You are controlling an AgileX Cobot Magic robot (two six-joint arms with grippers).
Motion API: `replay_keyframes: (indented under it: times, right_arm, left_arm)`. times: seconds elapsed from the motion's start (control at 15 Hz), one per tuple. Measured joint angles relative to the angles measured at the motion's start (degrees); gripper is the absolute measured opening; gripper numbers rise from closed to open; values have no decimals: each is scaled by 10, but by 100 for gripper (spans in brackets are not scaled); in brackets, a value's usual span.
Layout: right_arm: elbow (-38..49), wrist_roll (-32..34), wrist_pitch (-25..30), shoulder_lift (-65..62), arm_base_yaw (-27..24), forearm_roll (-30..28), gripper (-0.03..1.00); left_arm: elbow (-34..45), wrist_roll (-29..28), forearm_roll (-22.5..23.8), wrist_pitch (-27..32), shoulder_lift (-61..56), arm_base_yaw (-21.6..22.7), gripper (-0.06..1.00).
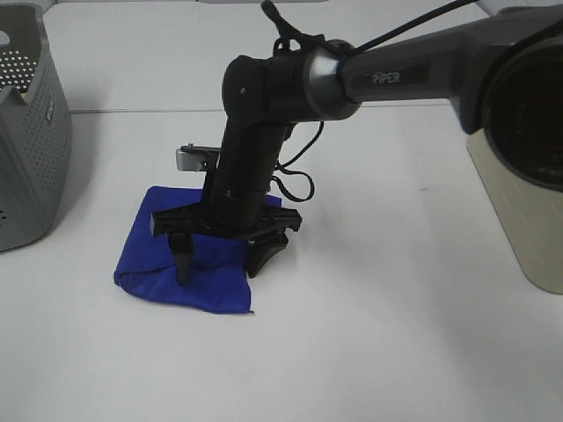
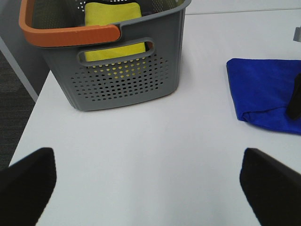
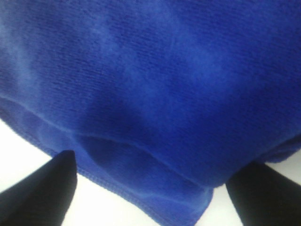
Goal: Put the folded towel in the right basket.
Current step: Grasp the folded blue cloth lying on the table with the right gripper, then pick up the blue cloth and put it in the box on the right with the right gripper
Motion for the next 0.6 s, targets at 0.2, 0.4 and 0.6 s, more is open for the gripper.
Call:
replay_keyframes:
  times: [0.2,0.4,0.6]
  right_arm:
    - [-47,18,49,23,1,-36,58]
    - [-47,-16,52,28,1,-29,9]
    - [-49,-45,53,28,0,-26,5]
  left_arm:
    - [0,0,0,0,0,0,99]
    - [0,0,0,0,0,0,99]
    - [0,0,0,0,0,0,99]
